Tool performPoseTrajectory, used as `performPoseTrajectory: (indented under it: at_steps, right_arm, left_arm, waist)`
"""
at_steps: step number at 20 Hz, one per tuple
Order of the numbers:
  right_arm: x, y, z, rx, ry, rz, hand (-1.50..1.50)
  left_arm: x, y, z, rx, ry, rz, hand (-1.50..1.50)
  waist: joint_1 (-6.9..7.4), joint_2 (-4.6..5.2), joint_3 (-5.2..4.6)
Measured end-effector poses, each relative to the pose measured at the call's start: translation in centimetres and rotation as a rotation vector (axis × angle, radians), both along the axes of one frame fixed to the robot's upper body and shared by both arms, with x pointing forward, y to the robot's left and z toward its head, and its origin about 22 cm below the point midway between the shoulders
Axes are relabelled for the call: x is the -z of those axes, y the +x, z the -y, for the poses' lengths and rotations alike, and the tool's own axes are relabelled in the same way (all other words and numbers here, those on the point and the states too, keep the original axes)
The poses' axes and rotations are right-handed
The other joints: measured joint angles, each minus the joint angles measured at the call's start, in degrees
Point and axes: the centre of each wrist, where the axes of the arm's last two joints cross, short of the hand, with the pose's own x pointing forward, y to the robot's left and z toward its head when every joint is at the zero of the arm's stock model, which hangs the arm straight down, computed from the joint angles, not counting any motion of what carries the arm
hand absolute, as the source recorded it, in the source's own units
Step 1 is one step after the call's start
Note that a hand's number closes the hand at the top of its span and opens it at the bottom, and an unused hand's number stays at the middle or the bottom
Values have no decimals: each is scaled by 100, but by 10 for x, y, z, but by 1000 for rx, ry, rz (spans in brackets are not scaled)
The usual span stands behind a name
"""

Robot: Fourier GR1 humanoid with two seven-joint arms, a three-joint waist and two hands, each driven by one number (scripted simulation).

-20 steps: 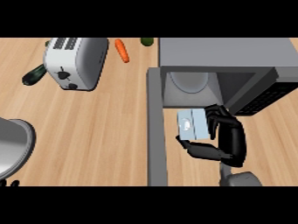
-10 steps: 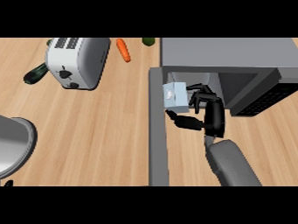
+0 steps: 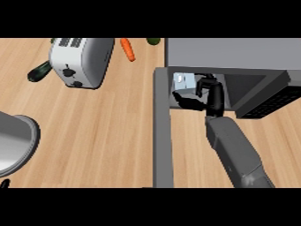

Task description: Pick up the milk, place it into the microwave and close the microwave

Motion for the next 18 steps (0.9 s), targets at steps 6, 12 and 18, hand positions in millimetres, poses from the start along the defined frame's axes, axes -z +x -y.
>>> performPoseTrajectory:
  at_steps: [6, 12, 18]
  right_arm:
    - [2, 16, 19, 58, -111, -46, 150]
    - [-3, 24, 38, 83, -209, -48, 150]
    - [-11, 31, 50, 127, -336, 6, 150]
  left_arm:
    - [2, 2, -1, 20, -1, 1, -150]
    - [5, 3, -1, 42, 3, 0, -150]
    - [7, 8, -3, 62, -1, 11, -150]
  waist:
    - [132, 55, 4]
    - [252, 110, 10]
    - [371, 172, 15]
